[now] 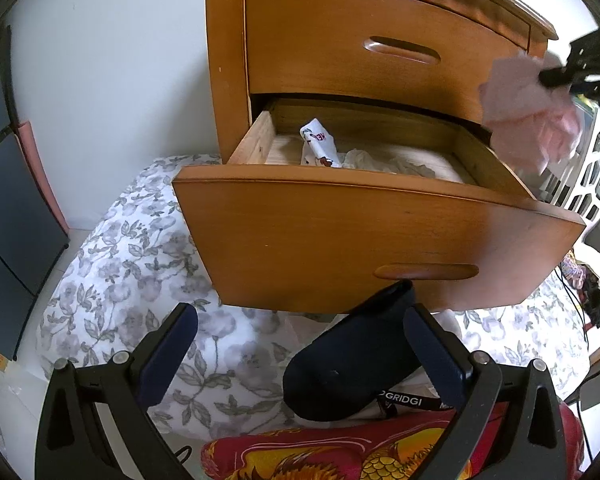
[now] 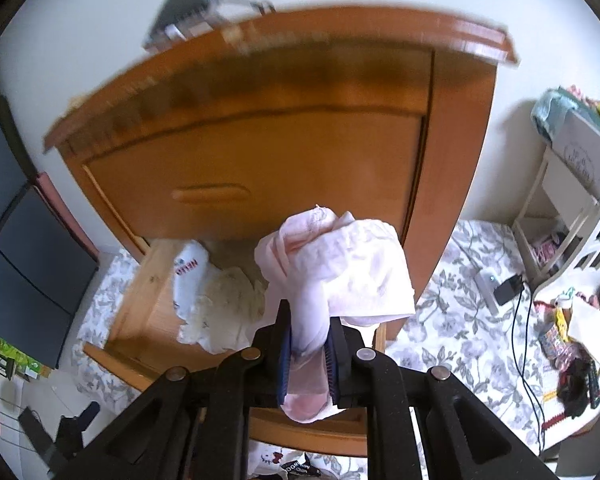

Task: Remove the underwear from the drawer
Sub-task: 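Lift the pink garment up out of the drawer with the right gripper, then lower the pink garment onto the navy sock and open the right gripper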

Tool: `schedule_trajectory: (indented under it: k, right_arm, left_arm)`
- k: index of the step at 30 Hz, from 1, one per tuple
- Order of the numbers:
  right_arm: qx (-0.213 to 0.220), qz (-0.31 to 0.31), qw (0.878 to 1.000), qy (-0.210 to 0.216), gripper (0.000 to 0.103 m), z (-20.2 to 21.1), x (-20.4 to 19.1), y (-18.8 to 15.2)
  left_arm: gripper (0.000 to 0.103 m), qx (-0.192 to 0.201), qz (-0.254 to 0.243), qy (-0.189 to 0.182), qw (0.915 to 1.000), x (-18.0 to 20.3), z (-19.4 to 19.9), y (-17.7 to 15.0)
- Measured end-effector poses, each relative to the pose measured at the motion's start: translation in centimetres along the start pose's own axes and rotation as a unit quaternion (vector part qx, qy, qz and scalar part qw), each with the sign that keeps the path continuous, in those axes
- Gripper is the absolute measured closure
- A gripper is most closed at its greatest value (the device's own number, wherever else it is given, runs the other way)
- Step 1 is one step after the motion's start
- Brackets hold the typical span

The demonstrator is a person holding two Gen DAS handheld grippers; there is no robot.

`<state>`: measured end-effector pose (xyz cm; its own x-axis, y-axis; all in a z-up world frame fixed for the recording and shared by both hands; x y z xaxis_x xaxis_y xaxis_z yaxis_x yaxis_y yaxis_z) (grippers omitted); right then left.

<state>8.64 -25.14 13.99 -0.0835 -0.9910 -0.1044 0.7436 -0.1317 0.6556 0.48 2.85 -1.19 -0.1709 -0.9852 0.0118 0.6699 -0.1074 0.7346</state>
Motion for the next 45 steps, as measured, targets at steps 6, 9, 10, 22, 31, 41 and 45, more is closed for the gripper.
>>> schedule_trajectory:
  k: [6,9,10,22,31,41,45]
  right_arm:
    - [0.047,0.015,0.999,0.004,0.088,4.2,-1.0,1.5]
    - [0.071,0.013,0.997,0.012,0.088,6.6,-1.4,2.0]
    - [0.077,0.012,0.997,0.014,0.088,7.3,-1.5,2.1]
    - [0.132,0.049,0.990,0.022,0.088,13.9,-2.6,0.0]
    - [0.141,0.077,0.986,0.048,0.087,16.4,-4.0,-3.5]
    - [0.106,0.100,0.988,0.057,0.087,15.3,-4.6,-7.4]
    - [0.075,0.107,0.990,0.061,0.087,13.6,-4.7,-8.8]
  left_arm:
    - [0.000,0.000,0.000,0.005,1.0000,-0.1,0.0,0.0]
    - [0.000,0.000,-0.002,0.009,1.0000,-0.1,0.0,0.0]
    - [0.000,0.000,-0.002,0.010,1.0000,0.0,0.0,0.0]
    - [0.001,-0.002,-0.008,0.019,0.9998,-0.1,-0.1,0.0]
    - [0.000,-0.003,-0.008,0.022,0.9997,-0.1,-0.1,0.0]
    - [0.000,-0.003,-0.009,0.027,0.9996,-0.2,0.0,0.0]
    - [0.001,-0.004,-0.009,0.027,0.9996,-0.1,0.0,0.0]
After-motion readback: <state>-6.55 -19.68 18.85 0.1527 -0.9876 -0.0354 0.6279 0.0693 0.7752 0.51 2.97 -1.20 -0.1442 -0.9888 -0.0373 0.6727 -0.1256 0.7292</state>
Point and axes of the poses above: each gripper's, at about its wrist camera, not at the fingertips, and z roughly against the way its jaws point, x to its right, y to its top, the point moved 5 cm from there along -z, roughly the way its jaws point, and after that the axes turned 3 degrees about x, right-handed, at the moved point
